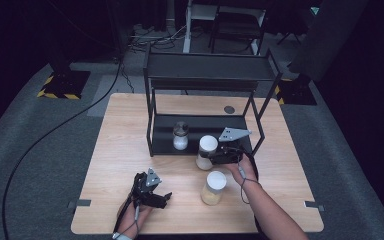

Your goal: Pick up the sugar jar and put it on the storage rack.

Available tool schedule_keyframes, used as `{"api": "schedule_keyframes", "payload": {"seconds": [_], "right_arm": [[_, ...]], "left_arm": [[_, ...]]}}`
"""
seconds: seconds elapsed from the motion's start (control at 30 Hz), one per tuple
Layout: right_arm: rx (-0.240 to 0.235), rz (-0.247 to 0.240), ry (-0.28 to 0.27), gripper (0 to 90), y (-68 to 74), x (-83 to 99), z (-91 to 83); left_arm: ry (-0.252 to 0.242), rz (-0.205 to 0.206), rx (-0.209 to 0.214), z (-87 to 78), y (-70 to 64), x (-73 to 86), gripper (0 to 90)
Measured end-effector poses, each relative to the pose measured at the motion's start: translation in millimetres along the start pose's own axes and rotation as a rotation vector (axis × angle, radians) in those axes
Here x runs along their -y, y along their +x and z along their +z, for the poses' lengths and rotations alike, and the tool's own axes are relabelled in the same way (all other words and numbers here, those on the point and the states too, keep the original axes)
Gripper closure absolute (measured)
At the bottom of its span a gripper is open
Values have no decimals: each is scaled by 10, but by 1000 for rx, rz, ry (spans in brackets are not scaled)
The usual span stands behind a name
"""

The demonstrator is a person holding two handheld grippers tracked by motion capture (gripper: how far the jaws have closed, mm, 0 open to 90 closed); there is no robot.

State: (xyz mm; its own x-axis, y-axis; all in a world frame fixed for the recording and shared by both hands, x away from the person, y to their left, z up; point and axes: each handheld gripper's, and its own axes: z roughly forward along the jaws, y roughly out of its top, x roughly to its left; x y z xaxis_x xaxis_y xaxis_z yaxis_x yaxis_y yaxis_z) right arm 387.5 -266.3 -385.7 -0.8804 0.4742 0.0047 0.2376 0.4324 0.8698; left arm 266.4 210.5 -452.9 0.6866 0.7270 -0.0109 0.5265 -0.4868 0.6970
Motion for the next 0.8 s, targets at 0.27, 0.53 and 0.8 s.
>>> {"api": "schedule_keyframes", "payload": {"seconds": [0.27,0.53,0.8], "right_arm": [[-1,8,-23,331,-33,-105,-96],[12,9,-36,331,-65,-238,-165],[21,11,-44,331,-104,-351,-171]], "left_arm": [[0,0,0,0,0,0,66],[0,0,0,0,0,0,66],[0,0,0,0,0,0,65]]}}
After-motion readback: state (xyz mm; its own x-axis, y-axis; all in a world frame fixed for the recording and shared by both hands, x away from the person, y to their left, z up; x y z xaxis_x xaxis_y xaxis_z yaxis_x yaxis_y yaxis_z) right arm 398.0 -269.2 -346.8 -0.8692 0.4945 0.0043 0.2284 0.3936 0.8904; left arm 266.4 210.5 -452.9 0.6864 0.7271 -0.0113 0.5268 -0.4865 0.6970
